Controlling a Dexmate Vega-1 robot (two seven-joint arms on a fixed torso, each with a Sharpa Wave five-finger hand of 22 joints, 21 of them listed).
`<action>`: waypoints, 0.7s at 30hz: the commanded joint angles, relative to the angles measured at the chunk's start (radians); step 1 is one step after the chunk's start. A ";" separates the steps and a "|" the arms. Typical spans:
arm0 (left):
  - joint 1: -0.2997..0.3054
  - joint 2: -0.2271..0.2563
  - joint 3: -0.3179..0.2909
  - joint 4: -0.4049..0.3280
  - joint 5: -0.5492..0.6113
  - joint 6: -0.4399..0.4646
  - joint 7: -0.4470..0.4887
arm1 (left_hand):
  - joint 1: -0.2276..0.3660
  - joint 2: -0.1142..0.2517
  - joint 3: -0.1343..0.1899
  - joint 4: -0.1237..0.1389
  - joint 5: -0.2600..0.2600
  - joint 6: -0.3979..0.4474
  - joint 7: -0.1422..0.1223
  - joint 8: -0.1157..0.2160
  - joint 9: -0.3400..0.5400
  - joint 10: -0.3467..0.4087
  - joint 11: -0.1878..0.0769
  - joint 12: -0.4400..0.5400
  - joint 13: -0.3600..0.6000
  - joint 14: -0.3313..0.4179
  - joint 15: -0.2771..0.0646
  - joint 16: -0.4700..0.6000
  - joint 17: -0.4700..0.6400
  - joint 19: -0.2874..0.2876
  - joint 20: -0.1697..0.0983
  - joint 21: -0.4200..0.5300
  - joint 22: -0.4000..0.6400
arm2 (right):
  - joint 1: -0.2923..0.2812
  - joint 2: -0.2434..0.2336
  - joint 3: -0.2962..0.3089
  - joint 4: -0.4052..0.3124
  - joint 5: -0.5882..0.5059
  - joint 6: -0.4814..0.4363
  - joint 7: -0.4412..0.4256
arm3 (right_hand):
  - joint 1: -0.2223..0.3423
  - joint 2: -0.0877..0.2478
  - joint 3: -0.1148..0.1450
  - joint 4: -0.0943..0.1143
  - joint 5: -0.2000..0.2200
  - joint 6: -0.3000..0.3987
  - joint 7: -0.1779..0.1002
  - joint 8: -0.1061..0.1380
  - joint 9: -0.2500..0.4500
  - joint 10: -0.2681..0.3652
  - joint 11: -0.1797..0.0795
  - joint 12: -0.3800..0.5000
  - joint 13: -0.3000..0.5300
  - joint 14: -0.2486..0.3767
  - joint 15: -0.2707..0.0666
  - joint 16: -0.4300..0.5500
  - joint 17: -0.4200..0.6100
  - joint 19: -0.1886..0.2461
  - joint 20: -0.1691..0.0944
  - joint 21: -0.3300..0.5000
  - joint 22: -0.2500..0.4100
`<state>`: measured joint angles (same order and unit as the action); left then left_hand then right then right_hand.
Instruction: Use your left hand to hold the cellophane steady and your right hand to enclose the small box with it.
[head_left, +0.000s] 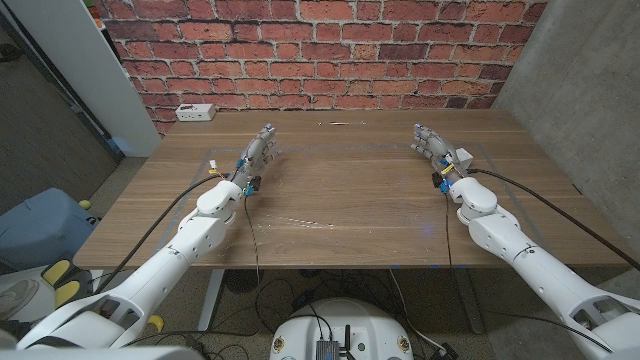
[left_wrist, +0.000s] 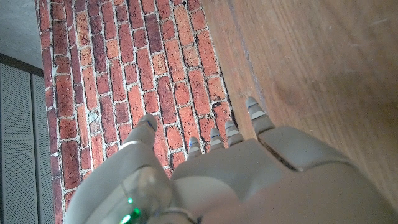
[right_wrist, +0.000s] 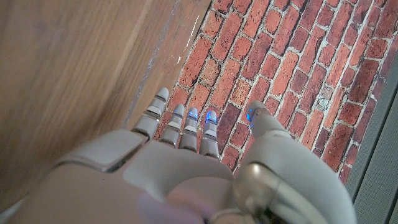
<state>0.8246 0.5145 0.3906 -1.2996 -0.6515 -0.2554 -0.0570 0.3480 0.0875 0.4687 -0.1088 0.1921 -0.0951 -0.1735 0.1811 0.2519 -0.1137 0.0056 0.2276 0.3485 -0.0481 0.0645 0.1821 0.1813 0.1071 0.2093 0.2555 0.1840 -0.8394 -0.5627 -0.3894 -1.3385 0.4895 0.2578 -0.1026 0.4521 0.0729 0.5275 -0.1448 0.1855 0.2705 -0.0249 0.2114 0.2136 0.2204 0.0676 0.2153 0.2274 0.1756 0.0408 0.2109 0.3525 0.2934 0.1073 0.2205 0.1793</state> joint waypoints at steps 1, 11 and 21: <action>0.001 0.004 0.004 -0.003 0.006 0.008 0.000 | -0.004 0.006 0.005 0.001 0.002 -0.005 0.002 0.000 -0.001 -0.004 0.000 -0.004 -0.001 -0.002 0.005 0.005 0.002 0.002 0.005 -0.001 0.004 | -0.007 -0.084 -0.029 -0.118 -0.167 -0.120 -0.139 | 0.011 0.008 0.002 -0.008 0.011 0.017 -0.001 0.009 -0.001 0.016 0.002 0.009 0.001 0.012 0.002 0.005 -0.002 0.008 -0.003 0.004 0.003; 0.003 0.004 0.005 -0.002 0.006 0.010 0.000 | -0.007 0.008 0.005 0.001 0.002 -0.004 0.006 0.001 -0.010 -0.004 0.003 -0.007 -0.008 0.003 0.004 0.007 0.001 0.008 0.005 0.000 0.006 | 0.008 -0.126 -0.046 -0.179 -0.273 -0.247 -0.211 | 0.021 0.018 0.005 -0.012 0.012 0.032 0.001 0.010 -0.006 0.032 -0.001 0.011 -0.004 0.020 -0.009 0.006 -0.012 0.015 -0.006 0.005 0.003; 0.003 0.007 0.006 -0.004 0.006 0.017 0.003 | -0.009 0.010 0.005 0.001 0.001 0.000 0.009 0.003 -0.018 -0.001 0.004 -0.008 -0.015 0.007 0.003 0.007 0.000 0.012 0.005 0.001 0.007 | 0.028 -0.137 -0.058 -0.193 -0.328 -0.342 -0.251 | 0.030 0.036 0.009 -0.011 0.014 0.053 0.004 0.012 -0.010 0.043 -0.003 0.011 -0.008 0.027 -0.019 0.008 -0.019 0.024 -0.014 0.006 0.003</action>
<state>0.8267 0.5192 0.3949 -1.3023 -0.6464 -0.2445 -0.0576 0.3426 0.0929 0.4686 -0.1088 0.1921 -0.0985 -0.1694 0.1810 0.2332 -0.1136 0.0056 0.2219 0.3337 -0.0480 0.0645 0.1821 0.1815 0.1123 0.2145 0.2555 0.1888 -0.8315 -0.6747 -0.4314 -1.4956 0.2409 0.0272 -0.2924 0.4769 0.0977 0.5357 -0.1531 0.1926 0.3129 -0.0216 0.2191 0.2043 0.2522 0.0607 0.2235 0.2182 0.1984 0.0285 0.2147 0.3338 0.3057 0.0948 0.2205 0.1792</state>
